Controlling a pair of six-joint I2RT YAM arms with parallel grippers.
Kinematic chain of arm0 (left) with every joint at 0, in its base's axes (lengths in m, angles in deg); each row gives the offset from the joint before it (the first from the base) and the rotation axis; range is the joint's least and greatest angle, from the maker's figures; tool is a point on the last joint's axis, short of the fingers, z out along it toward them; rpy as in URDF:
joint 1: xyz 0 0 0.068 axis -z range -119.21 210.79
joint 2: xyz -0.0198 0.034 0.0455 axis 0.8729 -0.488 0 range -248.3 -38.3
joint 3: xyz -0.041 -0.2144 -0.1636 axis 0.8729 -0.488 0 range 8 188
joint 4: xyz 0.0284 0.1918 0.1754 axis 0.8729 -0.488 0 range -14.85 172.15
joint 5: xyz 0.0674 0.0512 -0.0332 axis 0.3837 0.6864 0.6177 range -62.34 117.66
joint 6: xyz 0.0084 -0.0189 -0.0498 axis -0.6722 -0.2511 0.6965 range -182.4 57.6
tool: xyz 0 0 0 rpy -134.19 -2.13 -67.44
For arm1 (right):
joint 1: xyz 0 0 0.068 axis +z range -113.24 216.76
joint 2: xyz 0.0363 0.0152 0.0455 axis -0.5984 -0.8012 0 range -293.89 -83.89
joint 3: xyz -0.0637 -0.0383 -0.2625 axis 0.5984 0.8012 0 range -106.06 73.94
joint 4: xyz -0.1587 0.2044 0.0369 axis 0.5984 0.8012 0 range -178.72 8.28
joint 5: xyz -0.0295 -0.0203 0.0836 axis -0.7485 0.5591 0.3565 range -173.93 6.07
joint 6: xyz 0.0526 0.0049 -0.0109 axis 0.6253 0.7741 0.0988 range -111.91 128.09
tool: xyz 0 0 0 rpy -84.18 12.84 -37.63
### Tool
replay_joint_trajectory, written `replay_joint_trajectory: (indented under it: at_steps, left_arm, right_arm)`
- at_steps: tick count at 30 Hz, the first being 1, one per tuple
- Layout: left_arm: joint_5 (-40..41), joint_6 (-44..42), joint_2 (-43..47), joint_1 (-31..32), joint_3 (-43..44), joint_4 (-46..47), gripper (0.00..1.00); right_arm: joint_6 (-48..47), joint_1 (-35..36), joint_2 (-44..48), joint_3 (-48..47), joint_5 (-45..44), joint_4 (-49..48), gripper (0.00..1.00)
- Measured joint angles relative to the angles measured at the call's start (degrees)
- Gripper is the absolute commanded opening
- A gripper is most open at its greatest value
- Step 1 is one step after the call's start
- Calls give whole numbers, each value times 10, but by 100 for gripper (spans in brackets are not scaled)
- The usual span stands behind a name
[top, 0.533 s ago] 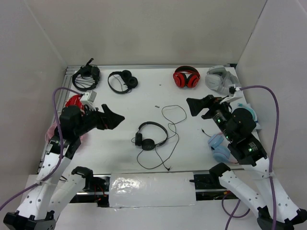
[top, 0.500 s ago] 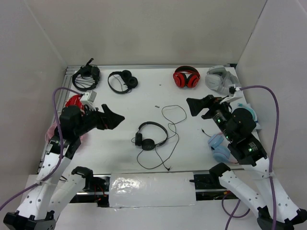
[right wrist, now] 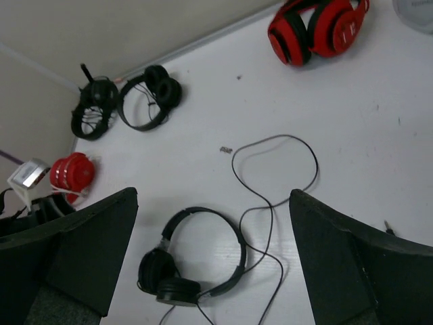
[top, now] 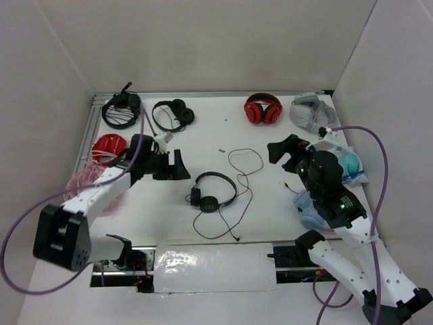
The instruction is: Wrap the headphones
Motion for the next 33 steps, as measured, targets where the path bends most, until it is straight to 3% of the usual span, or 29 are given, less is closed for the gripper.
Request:
replay_joint_trajectory:
  at_steps: [6, 14, 19, 22, 23, 25, 33]
  left_arm:
    - [54, -42, -169, 83, 72, -9, 92]
    - [187, -42, -328, 165, 193, -26, 81]
    - [269, -24, -389, 177, 254, -55, 55]
    - [307, -11, -401, 183, 265, -63, 31]
    - [315, -9, -401, 185, 264, -64, 16]
    - [328, -14, -396, 189, 257, -66, 2]
    - [359, 23, -365, 198, 240, -90, 0]
  right_arm:
    - [7, 9, -7, 42, -8, 25, 100]
    - [12, 25, -33, 60, -46, 43, 100]
    - [14, 32, -28, 61, -66, 43, 100]
    - [15, 33, -14, 67, -73, 43, 100]
    - [16, 34, -9, 68, -75, 43, 100]
    - [15, 35, 2, 72, -75, 43, 100]
    - [-12, 56, 20, 93, -52, 33, 100]
